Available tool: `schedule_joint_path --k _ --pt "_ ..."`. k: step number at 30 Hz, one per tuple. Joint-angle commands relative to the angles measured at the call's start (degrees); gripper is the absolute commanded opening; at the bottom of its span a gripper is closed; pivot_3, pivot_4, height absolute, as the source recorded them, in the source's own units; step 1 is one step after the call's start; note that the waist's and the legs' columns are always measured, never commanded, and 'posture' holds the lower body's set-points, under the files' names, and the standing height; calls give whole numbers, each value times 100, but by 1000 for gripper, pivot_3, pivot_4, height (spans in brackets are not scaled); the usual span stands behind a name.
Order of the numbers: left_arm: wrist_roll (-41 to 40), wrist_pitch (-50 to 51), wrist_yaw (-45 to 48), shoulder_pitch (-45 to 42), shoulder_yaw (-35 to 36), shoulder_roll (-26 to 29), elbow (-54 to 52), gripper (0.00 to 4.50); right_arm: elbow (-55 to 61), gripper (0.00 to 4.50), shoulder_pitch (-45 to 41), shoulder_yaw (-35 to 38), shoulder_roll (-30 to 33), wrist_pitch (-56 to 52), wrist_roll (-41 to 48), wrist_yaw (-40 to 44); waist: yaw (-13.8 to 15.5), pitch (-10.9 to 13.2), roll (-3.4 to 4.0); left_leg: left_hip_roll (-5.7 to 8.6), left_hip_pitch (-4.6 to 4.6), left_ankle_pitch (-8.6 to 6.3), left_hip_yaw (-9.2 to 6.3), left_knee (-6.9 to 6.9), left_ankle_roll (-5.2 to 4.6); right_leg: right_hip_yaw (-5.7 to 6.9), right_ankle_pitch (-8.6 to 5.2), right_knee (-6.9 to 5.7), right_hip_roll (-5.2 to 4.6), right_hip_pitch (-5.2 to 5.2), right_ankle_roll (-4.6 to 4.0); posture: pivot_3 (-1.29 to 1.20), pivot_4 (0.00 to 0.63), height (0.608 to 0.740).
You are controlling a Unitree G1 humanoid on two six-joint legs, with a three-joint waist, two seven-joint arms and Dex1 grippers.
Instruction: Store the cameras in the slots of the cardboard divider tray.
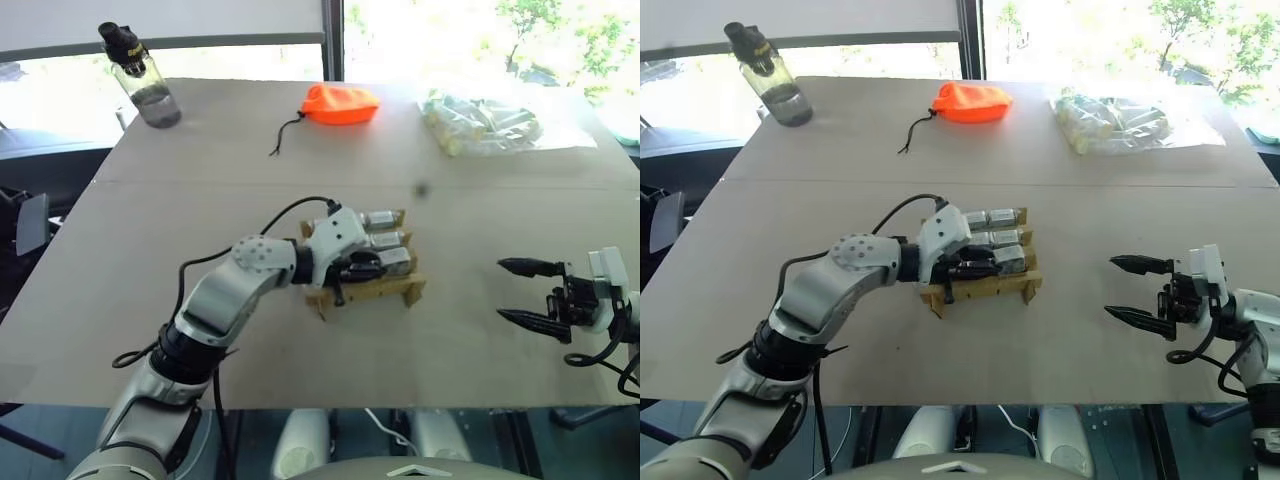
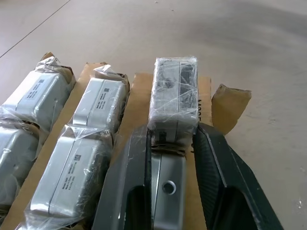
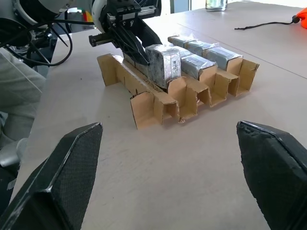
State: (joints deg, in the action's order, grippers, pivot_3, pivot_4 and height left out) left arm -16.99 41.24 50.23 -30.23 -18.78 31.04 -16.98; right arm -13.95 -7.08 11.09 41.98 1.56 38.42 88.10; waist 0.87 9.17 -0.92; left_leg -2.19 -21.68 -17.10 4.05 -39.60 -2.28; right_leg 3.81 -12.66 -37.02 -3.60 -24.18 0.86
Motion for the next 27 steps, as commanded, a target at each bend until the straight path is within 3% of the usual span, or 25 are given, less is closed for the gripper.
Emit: schedule_joint_path --k 1,3,4,6,11,18,27 --pt "-63 40 80 -81 -21 -35 -51 653 183 4430 65 202 14 25 50 145 3 0 0 0 0 0 -1 0 0 0 0 0 0 0 0 0 150 726" --pt "-72 80 100 -84 -7 -12 -57 653 192 4430 90 214 27 25 45 145 4 0 0 0 -1 0 -1 0 0 1 0 0 0 0 0 0 150 726" --pt "-12 50 79 -85 -21 15 -49 1453 193 4500 101 223 34 22 46 143 3 0 0 0 0 0 -1 0 0 0 0 0 0 0 0 0 150 726" --pt "66 -22 90 -87 -60 53 -40 2020 192 4500 111 233 38 23 48 138 1 0 0 0 0 0 0 0 0 0 0 0 0 0 0 0 150 726" --pt "156 -199 99 -92 -120 28 -10 4315 154 4500 51 212 17 19 32 113 1 0 0 0 0 0 0 0 0 0 0 0 0 0 0 0 150 726" --pt "-16 -296 70 -28 193 -32 -195 4453 81 4500 0 179 7 0 16 153 1 0 0 0 0 0 -1 0 0 0 0 0 0 0 0 0 150 726" --pt "-1357 -127 97 1071 1920 223 -1148 4453 -83 4500 -42 151 -8 62 -43 225 -13 0 1 -5 2 0 -1 1 0 -1 0 0 -3 0 -1 0 150 726"
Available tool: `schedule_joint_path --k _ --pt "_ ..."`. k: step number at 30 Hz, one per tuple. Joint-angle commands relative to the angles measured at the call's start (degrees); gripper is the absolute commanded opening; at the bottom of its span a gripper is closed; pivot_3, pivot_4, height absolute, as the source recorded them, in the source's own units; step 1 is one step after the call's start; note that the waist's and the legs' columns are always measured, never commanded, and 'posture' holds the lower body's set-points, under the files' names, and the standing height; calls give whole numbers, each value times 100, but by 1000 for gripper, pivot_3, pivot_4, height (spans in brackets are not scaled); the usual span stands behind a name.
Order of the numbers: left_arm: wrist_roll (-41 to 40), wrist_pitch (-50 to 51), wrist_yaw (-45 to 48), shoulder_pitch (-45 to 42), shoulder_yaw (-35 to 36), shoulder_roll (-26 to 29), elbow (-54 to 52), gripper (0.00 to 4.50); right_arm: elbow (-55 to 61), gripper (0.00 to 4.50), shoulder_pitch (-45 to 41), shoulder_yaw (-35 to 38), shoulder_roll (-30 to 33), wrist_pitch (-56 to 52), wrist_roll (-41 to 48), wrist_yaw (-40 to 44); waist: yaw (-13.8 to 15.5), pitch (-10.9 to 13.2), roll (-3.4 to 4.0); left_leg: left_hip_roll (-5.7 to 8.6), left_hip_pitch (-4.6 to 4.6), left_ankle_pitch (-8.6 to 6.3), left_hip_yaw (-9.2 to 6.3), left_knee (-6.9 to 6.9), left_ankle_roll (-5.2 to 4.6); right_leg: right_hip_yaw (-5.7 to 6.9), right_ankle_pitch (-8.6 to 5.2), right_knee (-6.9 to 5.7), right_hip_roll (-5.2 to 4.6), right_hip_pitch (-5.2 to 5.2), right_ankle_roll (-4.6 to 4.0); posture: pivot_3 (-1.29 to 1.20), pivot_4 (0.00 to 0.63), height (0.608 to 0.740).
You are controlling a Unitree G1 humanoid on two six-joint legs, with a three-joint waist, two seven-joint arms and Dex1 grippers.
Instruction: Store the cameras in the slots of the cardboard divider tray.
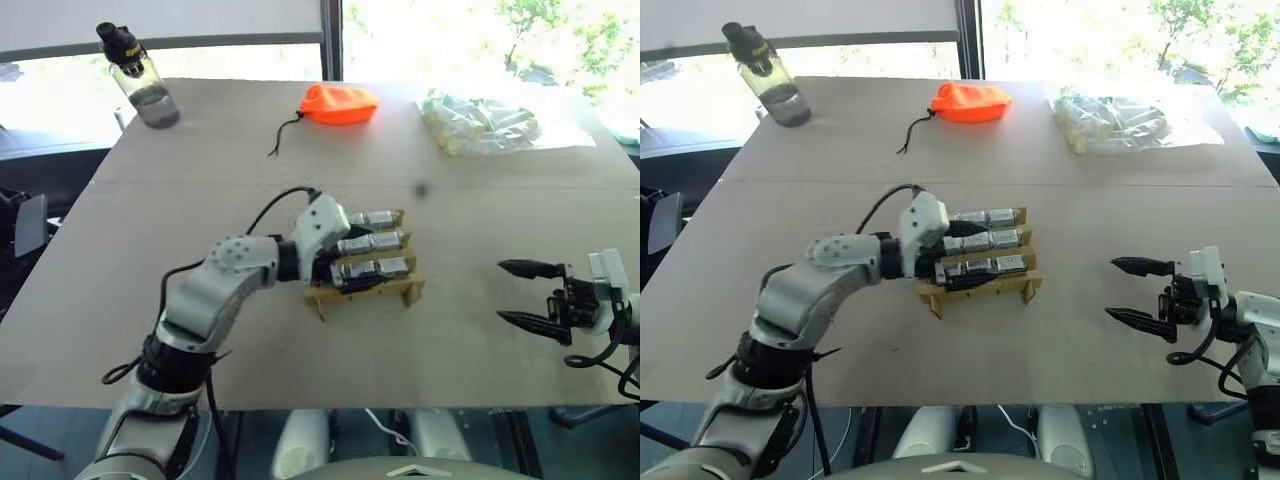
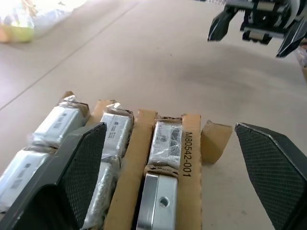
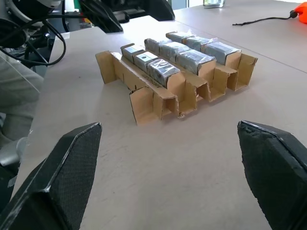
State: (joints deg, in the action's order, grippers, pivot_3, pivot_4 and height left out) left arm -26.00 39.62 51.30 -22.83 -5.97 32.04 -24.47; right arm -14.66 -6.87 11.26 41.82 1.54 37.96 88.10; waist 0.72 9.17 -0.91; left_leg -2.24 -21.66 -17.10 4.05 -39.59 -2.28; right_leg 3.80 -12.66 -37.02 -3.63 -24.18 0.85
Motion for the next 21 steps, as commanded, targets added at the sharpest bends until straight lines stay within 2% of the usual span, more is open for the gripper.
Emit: schedule_joint_path --k 1,6,10,15,21 --pt "-540 53 -27 437 748 161 -431 4453 -29 4500 -73 132 6 63 -5 226 4 0 0 0 1 0 0 0 0 0 0 0 0 0 0 0 150 726" --pt "-447 -1306 507 2278 2126 449 327 4453 -570 4500 -329 59 10 237 -290 243 -50 -4 6 0 12 0 13 5 0 -4 -1 -1 1 1 -1 0 150 726" --pt "-656 -1854 470 2854 2757 241 779 4453 -920 4500 -490 99 -114 242 -332 187 34 -2 3 0 6 0 5 8 0 10 -2 2 -2 0 -3 0 150 726" --pt "-385 -2550 380 3205 2913 46 1238 4453 -1316 4500 -575 81 -227 504 -558 221 43 -4 3 6 15 -3 0 6 -5 13 -1 6 -15 20 -4 0 150 726" --pt "-114 -3107 501 3251 2623 67 1412 4453 -1807 4500 -804 78 -257 748 -735 273 6 -4 3 1 17 -5 2 7 -7 12 0 7 -10 19 -3 0 150 726"
